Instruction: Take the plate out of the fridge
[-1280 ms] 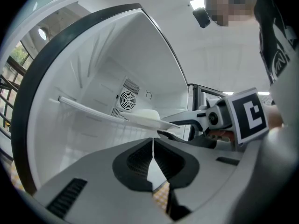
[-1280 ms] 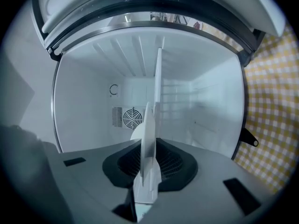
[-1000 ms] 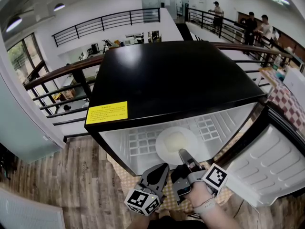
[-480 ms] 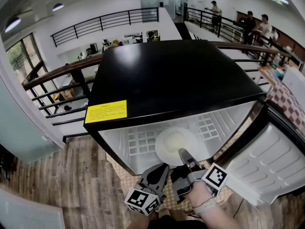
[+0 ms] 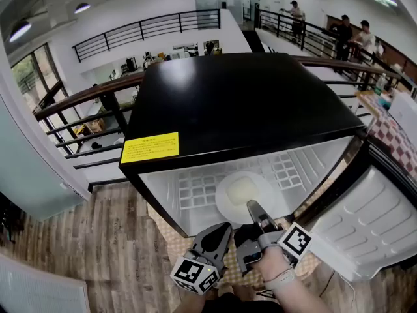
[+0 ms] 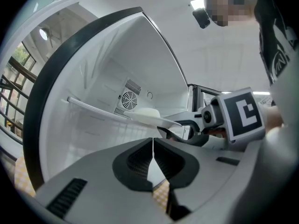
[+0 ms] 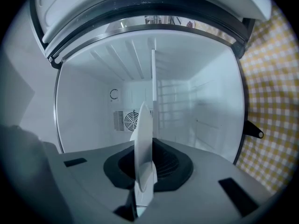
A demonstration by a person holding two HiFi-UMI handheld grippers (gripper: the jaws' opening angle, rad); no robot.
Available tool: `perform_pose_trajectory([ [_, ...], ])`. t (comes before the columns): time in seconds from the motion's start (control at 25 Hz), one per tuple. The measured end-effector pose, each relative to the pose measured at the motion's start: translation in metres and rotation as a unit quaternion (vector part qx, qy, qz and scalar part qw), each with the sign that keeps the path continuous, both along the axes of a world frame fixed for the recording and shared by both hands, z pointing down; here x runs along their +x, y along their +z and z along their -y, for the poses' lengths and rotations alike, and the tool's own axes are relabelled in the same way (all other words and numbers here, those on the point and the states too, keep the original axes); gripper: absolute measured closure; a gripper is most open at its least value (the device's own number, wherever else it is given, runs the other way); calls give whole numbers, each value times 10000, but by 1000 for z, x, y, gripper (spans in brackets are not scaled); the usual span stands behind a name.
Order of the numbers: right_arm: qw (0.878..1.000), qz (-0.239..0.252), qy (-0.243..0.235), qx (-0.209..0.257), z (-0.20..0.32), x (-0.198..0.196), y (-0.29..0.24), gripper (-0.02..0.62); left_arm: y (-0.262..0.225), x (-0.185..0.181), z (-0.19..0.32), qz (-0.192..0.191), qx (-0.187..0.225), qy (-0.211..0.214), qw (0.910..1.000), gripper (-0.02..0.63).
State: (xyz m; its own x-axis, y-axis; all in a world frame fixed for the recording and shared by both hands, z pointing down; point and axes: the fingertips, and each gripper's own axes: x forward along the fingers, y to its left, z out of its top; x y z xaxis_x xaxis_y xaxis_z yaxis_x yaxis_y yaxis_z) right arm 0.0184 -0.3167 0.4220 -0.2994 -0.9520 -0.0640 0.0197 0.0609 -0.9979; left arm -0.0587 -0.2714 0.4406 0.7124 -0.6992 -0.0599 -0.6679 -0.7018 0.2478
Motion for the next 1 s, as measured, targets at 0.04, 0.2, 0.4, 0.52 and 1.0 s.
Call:
perform_pose_trajectory([
  [0.04,10000,-3,-5,10,0,0,0,549,0,-1,-1,10,4,-10,10000,591],
  [0.2,10000,-21,-10,45,-3,1,1,549,0,-6,-3,55,28,-77,10000,591],
  [0.4,9999,-10,-95,73,-11,1,1,551,-2,-6,-4,76,63,-153,9998,591],
  [0.52,9999,-7,-129,79,-16,4,1,551,-3,-3,-7,83,64,-132,9999,591],
  [1.0,9995,38,-267,183,-24,7,1,551,-1,-20,-24,174,66,-532,9984,591],
])
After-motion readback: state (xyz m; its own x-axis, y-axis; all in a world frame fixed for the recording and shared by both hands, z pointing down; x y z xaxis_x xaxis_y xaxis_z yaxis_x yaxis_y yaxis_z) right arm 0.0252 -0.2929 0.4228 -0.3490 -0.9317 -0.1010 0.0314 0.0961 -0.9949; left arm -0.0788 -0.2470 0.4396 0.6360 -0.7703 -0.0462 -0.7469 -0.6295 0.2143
